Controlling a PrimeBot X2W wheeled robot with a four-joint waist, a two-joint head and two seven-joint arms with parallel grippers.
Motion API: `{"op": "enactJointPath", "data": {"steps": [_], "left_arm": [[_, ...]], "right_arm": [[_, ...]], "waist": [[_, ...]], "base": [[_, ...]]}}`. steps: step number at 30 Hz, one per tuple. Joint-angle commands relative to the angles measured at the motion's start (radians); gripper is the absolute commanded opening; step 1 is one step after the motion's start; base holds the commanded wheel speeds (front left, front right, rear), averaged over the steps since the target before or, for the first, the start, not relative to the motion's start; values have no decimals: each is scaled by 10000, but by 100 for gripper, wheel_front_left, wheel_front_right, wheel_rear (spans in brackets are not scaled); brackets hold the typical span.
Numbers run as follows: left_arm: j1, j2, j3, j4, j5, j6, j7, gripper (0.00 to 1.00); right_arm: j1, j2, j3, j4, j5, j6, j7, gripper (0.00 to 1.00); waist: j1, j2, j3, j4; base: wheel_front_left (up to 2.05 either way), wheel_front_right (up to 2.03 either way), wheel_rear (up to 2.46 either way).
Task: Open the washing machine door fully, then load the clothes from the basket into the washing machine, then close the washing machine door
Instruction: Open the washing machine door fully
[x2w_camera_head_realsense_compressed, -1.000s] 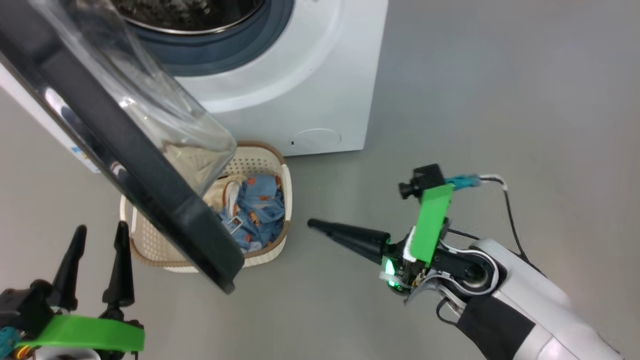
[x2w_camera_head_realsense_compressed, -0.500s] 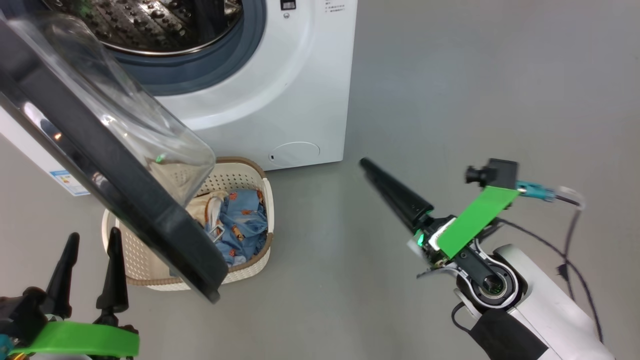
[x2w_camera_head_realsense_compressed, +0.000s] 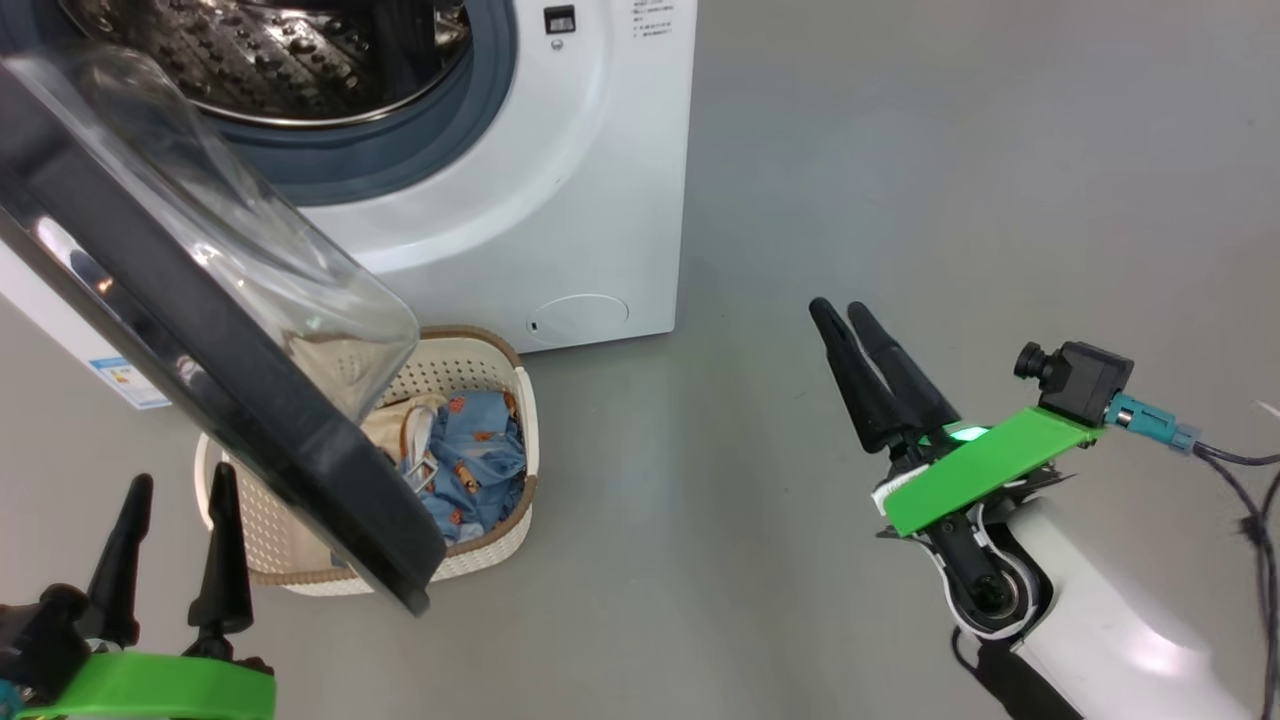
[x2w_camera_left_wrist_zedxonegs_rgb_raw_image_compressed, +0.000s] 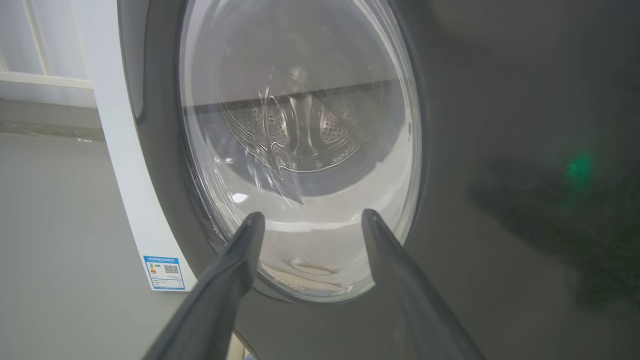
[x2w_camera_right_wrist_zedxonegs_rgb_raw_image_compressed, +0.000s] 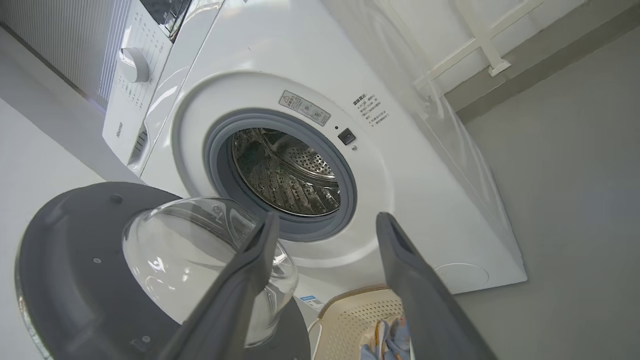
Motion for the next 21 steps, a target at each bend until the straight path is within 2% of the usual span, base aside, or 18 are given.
{"op": "enactJointPath", "data": {"steps": [1, 12, 17, 21], "left_arm": [[-58, 174, 432, -290, 83, -25, -65, 100], [91, 48, 523, -380, 192, -25, -65, 100], [121, 29, 509, -392, 270, -25, -65, 100], [175, 0, 488, -392, 327, -25, -65, 100]], "right_arm": [[184, -18, 18, -131, -453, 19, -120, 100], [1733, 1242, -3301, -754, -5289, 19, -143, 100], [2552, 1655, -4024, -1378, -7253, 19, -144, 100], [3229, 1885, -4281, -1793, -8259, 19, -144, 100]], "waist": [[0, 0, -43, -36], [0, 0, -201, -287], [0, 0, -258, -296], [0, 0, -355, -281]], "base": [[0, 0, 0], [0, 0, 0], [0, 0, 0], [0, 0, 0]]}}
